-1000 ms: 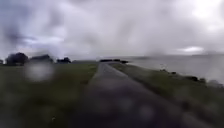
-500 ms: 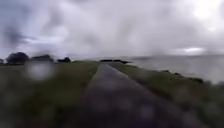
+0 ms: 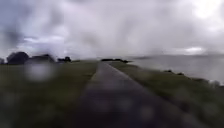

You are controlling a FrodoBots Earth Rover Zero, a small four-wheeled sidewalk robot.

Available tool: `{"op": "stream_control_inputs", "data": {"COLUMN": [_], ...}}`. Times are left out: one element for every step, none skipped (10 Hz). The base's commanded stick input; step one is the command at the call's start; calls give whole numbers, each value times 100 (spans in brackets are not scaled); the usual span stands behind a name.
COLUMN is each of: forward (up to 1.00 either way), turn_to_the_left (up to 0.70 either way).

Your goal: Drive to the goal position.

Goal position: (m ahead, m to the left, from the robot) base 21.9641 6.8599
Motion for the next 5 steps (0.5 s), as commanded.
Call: {"op": "stream_control_inputs", "data": {"forward": [70, 70, 70, 70, 70], "turn_to_the_left": [0, 0, 0, 0, 0]}}
